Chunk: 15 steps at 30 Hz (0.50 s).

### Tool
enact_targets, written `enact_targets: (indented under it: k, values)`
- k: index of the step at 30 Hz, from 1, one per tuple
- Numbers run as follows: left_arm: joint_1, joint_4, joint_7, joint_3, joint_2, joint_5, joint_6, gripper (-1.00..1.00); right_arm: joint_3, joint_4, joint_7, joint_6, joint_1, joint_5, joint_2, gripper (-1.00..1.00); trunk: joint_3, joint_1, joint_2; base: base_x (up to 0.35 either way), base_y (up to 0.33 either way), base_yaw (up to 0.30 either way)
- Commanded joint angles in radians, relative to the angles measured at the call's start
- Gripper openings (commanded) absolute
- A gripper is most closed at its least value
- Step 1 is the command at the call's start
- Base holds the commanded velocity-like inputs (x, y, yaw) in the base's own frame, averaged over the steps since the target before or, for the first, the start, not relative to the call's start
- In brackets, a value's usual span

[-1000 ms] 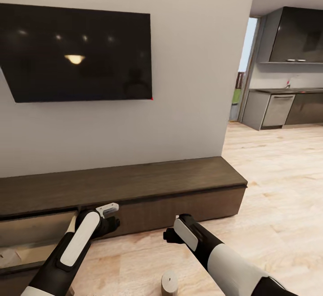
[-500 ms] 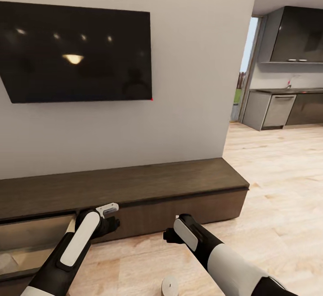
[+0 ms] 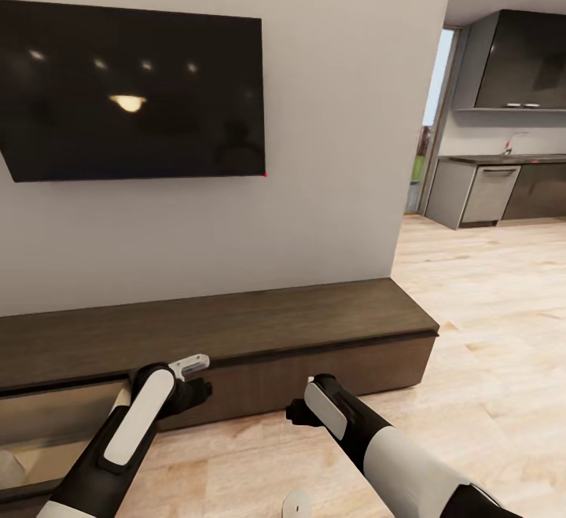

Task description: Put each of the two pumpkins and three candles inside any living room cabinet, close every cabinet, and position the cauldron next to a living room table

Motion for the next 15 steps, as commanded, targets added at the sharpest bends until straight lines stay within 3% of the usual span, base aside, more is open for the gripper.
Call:
enact_targets:
  k: [1,4,7,9,12,15]
  values:
    - [-0.001,-0.001,0.011,-0.003,0.001,0.022,0.004,1.00,0.006,-0.001,-0.009,0.000,-0.001,-0.010,-0.001,1.00,-0.001,0.000,-0.001,0.000,0.000,0.000]
    - [-0.001,-0.002,0.010,-0.004,0.002,0.076,0.009,1.00,0.006,-0.001,-0.009,-0.001,-0.001,-0.009,-0.002,1.00,-0.010,0.011,-0.022,0.000,0.000,0.000]
    - [-0.001,-0.029,0.008,0.004,0.019,0.193,0.029,1.00,0.006,-0.001,-0.009,-0.001,-0.001,-0.008,-0.002,1.00,-0.020,0.023,-0.043,0.000,0.000,0.000]
    - [0.001,-0.058,0.008,0.029,0.050,0.297,0.039,1.00,0.006,-0.001,-0.009,-0.001,-0.001,-0.006,-0.002,1.00,-0.026,0.031,-0.057,0.000,0.000,0.000]
    - [0.005,-0.078,0.008,0.056,0.123,0.471,0.045,1.00,0.006,-0.001,-0.008,-0.001,-0.001,-0.003,-0.002,1.00,-0.036,0.042,-0.078,0.000,0.000,0.000]
    - [0.006,-0.086,0.005,0.065,0.195,0.597,0.045,1.00,0.006,-0.001,-0.008,-0.002,-0.001,-0.002,-0.002,1.00,-0.045,0.054,-0.099,0.000,0.000,0.000]
